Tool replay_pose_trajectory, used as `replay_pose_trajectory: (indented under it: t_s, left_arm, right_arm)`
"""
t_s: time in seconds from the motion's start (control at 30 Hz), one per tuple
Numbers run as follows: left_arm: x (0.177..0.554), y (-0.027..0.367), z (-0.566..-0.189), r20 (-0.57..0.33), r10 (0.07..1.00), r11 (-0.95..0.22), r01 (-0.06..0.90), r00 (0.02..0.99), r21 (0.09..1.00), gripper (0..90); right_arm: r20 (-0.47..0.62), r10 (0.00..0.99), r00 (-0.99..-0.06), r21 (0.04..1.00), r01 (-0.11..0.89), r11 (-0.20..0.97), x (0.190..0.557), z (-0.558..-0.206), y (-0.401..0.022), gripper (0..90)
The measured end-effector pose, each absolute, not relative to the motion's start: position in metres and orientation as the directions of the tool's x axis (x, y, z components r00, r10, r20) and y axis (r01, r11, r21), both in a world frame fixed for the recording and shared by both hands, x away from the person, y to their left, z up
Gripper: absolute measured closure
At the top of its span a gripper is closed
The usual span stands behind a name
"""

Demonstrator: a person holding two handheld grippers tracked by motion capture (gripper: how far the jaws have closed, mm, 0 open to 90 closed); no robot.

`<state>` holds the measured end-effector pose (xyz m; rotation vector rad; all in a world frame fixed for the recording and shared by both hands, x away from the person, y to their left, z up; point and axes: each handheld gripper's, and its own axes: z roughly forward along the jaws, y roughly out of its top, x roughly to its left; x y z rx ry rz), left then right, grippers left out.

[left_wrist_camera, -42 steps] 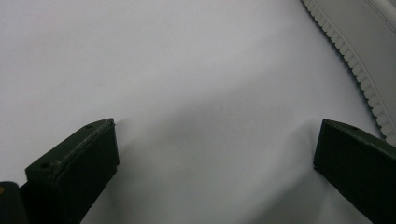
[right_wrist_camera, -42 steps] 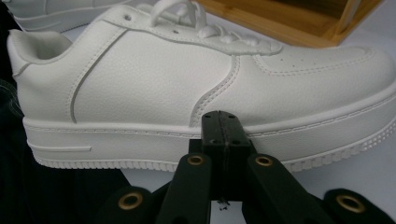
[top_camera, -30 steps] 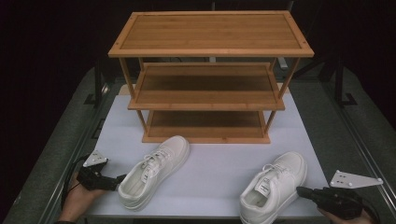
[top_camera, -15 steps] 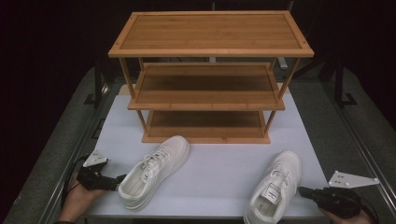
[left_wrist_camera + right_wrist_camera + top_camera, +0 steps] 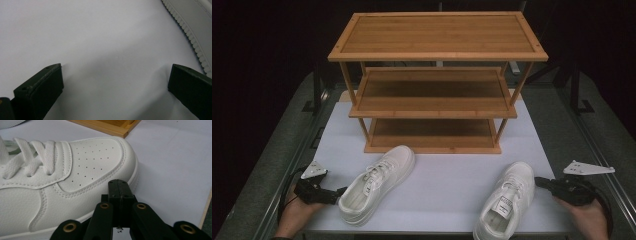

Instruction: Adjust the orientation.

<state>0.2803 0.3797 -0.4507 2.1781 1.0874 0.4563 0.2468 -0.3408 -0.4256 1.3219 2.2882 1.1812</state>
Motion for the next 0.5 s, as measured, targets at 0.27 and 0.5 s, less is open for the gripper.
replay_pose_trajectory:
  t_s: [0.27,0.5]
  left_arm:
    - [0.28,0.38,-0.451,0.017,0.804,-0.441,0.578,0.594,0.686,0.0]
    - [0.28,0.38,-0.451,0.015,0.805,-0.438,0.578,0.593,0.688,0.0]
  right_arm:
    - [0.168,0.802,-0.573,0.745,0.607,0.277,0.263,-0.425,-0.333,89.9]
    - [0.153,0.781,-0.605,0.732,0.6,0.322,0.29,-0.423,-0.307,89.9]
